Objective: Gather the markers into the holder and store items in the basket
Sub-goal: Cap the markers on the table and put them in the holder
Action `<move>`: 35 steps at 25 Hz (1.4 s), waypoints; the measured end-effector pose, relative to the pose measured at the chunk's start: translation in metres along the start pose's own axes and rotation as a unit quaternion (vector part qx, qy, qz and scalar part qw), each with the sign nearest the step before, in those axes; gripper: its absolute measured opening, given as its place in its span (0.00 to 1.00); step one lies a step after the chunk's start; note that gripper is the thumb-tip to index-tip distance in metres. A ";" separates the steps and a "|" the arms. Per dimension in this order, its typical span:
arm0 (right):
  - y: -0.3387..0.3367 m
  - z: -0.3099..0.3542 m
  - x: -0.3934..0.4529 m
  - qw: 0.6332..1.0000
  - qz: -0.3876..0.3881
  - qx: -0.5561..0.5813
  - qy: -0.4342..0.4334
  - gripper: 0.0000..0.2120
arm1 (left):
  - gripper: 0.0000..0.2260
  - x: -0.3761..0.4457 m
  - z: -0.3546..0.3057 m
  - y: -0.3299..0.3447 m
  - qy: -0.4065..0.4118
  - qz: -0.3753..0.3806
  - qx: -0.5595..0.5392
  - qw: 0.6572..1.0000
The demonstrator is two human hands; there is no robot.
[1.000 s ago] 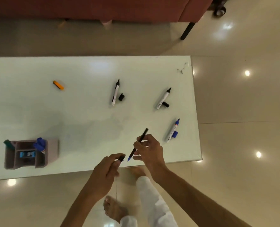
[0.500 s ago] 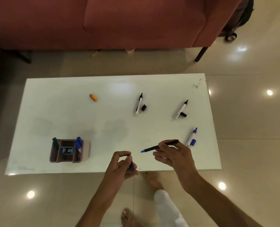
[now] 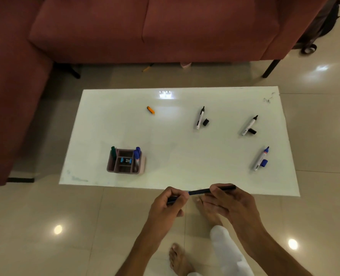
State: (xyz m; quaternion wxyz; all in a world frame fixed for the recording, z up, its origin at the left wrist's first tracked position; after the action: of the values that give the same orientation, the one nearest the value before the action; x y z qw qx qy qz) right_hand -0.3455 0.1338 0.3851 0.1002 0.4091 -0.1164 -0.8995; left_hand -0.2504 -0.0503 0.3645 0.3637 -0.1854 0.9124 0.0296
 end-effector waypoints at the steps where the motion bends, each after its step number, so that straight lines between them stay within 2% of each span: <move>1: 0.004 -0.004 -0.002 1.000 0.006 -0.008 0.000 0.09 | 0.07 -0.003 0.002 -0.003 0.003 0.006 0.000 1.000; 6: 0.020 -0.008 -0.005 0.999 0.011 -0.039 -0.010 0.07 | 0.08 -0.004 0.000 -0.030 0.028 -0.047 -0.018 0.998; 8: 0.026 -0.007 -0.003 0.999 0.021 -0.046 -0.009 0.07 | 0.11 0.000 -0.005 -0.032 0.033 -0.006 0.003 0.999; 11: 0.049 -0.008 0.000 0.990 0.094 -0.102 0.020 0.08 | 0.15 0.000 -0.018 -0.026 0.039 0.047 0.050 0.997; 13: 0.065 -0.005 0.003 0.986 0.115 -0.123 0.011 0.07 | 0.16 0.001 -0.031 -0.033 0.072 -0.008 0.078 0.994; 16: 0.072 0.015 0.016 0.994 0.061 -0.081 -0.038 0.07 | 0.16 0.009 -0.045 -0.060 0.088 -0.113 0.053 0.988; 20: 0.075 0.027 0.031 0.997 0.038 -0.056 -0.046 0.06 | 0.13 0.025 -0.051 -0.061 0.064 -0.089 0.032 0.993; 24: 0.073 0.038 0.044 0.998 0.017 -0.048 -0.029 0.07 | 0.13 0.041 -0.059 -0.055 0.051 -0.099 0.033 0.993; 30: 0.084 0.051 0.067 0.994 0.075 -0.078 0.006 0.07 | 0.18 0.067 -0.073 -0.015 0.004 -0.027 0.036 0.999; 32: 0.087 0.064 0.079 0.989 0.092 -0.116 0.017 0.06 | 0.20 0.077 -0.075 -0.012 -0.017 -0.051 -0.012 0.998; 35: 0.095 0.084 0.099 0.956 0.125 -0.263 0.020 0.04 | 0.27 0.087 -0.080 -0.018 -0.023 -0.098 -0.077 0.992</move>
State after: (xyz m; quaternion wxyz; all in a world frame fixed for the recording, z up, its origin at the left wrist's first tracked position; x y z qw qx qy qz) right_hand -0.4654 0.0270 0.3960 0.3186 0.3679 0.0764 -0.8702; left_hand -0.3538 -0.1096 0.3661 0.3704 -0.3007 0.8761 0.0687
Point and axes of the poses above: each hand's wrist, its own x-axis towards the middle knuckle, its own y-axis out of the palm, z = x × y, the point moved 8 cm from there along x, towards the middle knuckle, and after that the axes turned 4 degrees about x, right-handed, at the moved point
